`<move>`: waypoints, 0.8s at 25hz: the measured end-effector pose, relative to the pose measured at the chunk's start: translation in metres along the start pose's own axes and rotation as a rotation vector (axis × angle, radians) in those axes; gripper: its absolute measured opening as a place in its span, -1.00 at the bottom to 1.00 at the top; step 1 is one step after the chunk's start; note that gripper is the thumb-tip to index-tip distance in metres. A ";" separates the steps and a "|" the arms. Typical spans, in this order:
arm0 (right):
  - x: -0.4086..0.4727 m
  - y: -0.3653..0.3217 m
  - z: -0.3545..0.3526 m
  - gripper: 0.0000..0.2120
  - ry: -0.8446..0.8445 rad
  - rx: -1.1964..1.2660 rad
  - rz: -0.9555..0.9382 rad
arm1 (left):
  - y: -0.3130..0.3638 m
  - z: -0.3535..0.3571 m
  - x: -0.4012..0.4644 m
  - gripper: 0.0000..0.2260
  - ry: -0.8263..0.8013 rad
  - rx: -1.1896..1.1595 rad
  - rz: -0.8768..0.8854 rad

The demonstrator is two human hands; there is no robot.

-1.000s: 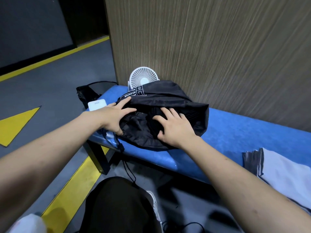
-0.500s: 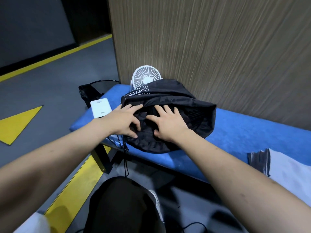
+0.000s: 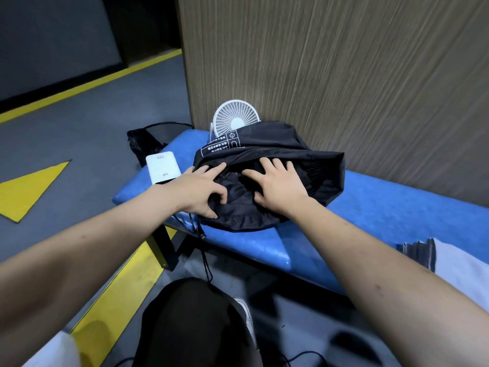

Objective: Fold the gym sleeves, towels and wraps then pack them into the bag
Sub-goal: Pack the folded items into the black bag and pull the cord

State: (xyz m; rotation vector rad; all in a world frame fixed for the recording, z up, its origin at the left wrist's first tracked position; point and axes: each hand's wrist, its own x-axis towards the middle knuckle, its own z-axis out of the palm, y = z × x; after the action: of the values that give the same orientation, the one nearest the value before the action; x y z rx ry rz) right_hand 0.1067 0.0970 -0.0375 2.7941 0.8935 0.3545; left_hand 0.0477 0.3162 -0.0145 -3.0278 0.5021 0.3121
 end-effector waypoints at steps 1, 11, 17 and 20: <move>-0.002 0.000 0.000 -0.36 0.016 -0.001 -0.013 | 0.000 0.000 0.001 -0.66 0.015 0.001 0.004; -0.012 0.013 0.008 -0.34 0.045 0.048 0.072 | -0.007 0.000 -0.002 -0.56 -0.063 -0.027 -0.036; -0.016 0.019 0.000 -0.33 -0.047 0.100 0.145 | -0.001 -0.016 -0.006 -0.56 -0.081 0.050 -0.125; -0.019 0.015 -0.013 -0.33 -0.066 0.169 0.106 | 0.006 -0.024 -0.011 -0.55 -0.018 -0.021 -0.103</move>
State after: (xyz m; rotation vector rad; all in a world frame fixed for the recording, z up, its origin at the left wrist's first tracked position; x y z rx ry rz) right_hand 0.0965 0.0748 -0.0248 2.9968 0.7972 0.2090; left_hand 0.0398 0.3115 0.0108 -3.0545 0.3415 0.3411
